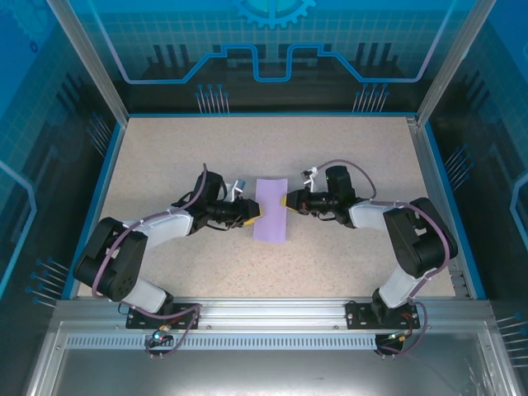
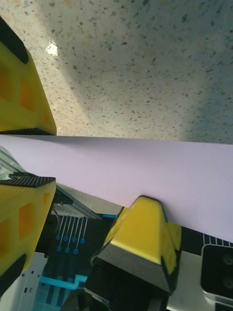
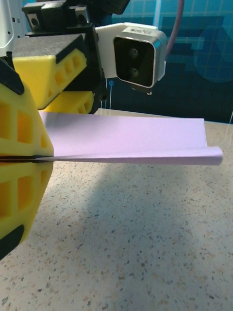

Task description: Fold a paper plane with a square sheet of paper (pick it up from the middle)

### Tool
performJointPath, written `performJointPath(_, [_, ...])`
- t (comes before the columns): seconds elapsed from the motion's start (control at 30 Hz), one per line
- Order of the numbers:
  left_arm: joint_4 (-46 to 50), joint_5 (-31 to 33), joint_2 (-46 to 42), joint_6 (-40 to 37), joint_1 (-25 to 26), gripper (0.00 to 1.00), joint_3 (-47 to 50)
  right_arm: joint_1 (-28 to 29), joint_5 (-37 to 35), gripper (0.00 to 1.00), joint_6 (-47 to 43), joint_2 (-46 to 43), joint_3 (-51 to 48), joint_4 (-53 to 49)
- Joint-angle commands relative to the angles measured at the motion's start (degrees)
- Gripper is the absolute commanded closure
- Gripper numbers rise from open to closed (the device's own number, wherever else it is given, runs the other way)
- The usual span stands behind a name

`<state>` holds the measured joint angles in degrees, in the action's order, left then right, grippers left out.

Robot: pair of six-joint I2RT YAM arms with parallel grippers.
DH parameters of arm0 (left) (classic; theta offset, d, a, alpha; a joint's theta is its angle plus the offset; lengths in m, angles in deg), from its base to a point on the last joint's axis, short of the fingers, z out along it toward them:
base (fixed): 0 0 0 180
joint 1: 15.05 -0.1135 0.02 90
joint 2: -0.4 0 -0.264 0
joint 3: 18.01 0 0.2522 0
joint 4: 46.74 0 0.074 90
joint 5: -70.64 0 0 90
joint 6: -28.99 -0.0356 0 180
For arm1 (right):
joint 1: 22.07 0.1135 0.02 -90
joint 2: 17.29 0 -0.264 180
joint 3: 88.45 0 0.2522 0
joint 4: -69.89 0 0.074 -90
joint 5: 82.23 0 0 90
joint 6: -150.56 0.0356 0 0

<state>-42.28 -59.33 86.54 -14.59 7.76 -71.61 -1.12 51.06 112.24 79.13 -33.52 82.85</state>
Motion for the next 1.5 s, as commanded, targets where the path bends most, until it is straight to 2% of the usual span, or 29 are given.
performJointPath(0.0, [3.94, -0.98, -1.75, -2.43, 0.92, 0.70, 0.88, -0.70, -0.53, 0.90, 0.36, 0.93, -0.68, 2.05])
performJointPath(0.27, [12.55, 3.13, -4.36, -7.01, 0.88, 0.62, -0.87, -0.78, -0.36, 0.90, 0.44, 1.07, -1.17, 2.42])
performJointPath(0.37, [15.31, 4.90, -4.50, -8.82, 0.89, 0.56, -2.01, -0.87, -0.17, 0.90, 0.48, 1.02, -1.18, 2.54])
performJointPath(0.73, [15.49, 6.05, 0.97, -11.23, 0.76, 0.44, -6.78, -0.71, 1.58, 0.91, 3.91, 1.30, -2.37, 7.55])
performJointPath(0.93, [13.77, 6.38, 4.09, -11.27, 0.64, 0.43, -7.68, -0.65, 1.94, 0.91, 4.81, 0.60, -2.42, 8.50])
performJointPath(1.13, [8.95, 3.93, 3.82, -8.49, 0.43, 0.42, -6.14, -0.68, 2.25, 0.91, 5.24, -0.01, -2.07, 8.26])
performJointPath(1.3, [9.26, 4.01, 4.59, -8.92, 0.41, 0.42, -5.73, -0.69, 2.48, 0.91, 5.78, 0.34, -1.77, 8.91])
performJointPath(1.47, [12.97, 6.74, 4.32, -11.81, 0.41, 0.42, -5.72, -0.73, 2.38, 0.91, 5.80, -0.10, -2.06, 8.88])
